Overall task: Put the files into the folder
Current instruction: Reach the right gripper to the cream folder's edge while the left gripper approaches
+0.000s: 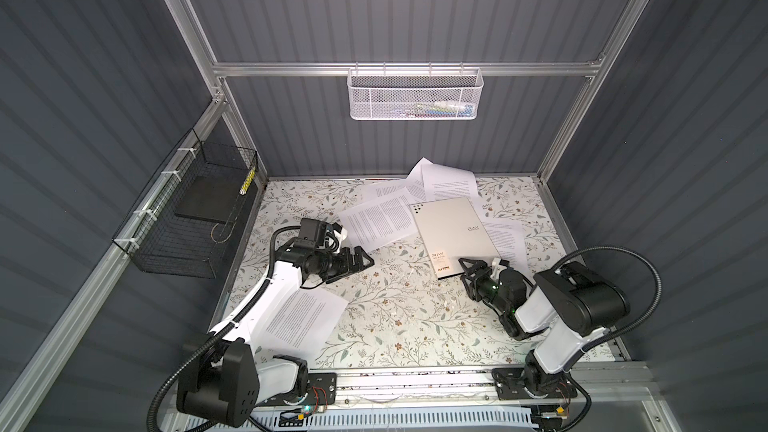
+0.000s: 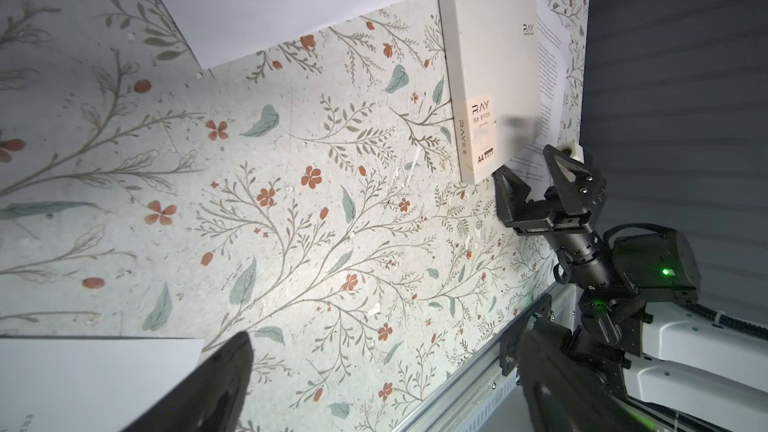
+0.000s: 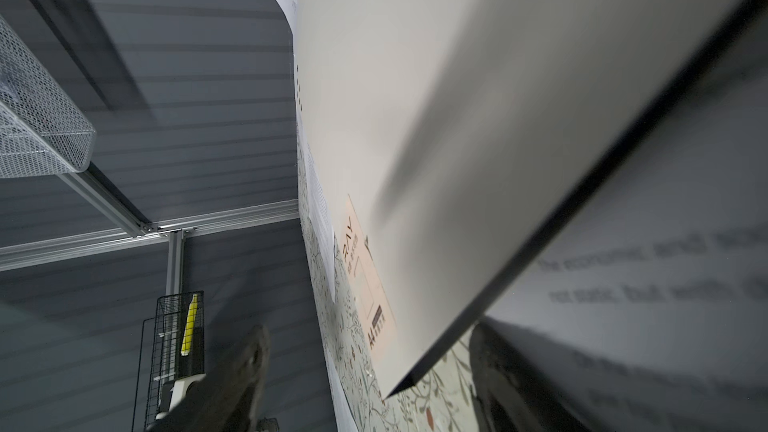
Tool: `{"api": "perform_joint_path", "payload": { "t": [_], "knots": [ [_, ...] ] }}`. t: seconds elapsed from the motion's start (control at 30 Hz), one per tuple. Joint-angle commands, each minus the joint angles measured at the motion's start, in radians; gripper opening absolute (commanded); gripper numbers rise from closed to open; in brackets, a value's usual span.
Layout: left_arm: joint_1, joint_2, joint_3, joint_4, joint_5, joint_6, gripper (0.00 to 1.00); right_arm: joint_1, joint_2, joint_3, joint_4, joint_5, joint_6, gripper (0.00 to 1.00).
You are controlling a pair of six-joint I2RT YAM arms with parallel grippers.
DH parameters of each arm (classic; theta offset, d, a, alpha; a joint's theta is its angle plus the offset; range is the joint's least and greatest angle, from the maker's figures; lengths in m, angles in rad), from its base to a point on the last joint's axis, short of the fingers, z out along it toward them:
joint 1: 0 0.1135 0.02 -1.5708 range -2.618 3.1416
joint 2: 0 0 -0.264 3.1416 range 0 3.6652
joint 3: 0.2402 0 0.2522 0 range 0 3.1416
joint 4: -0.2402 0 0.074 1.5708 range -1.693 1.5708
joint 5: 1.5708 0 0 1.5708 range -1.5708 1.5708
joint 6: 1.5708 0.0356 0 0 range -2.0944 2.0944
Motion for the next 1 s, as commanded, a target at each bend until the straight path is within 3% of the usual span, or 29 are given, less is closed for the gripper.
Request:
{"api": "perform_joint_path", "payload": {
  "t": [0.0,0.63,0.97],
  "knots": [
    [-0.005,-0.016,-0.01,-0.008,-0.018,0.03,1.0,0.036,0.033,0.01,0.096,0.019,0.021,0.73],
    [-0.008,-0.002,-0.016,0.007,-0.027,0.03,1.0,0.041,0.06,0.052,0.097,0.064,0.015,0.68],
    [-0.008,-0.013,-0.013,0.001,-0.029,0.027,1.0,0.042,0.114,0.089,0.097,0.102,-0.004,0.59]
  ]
}}
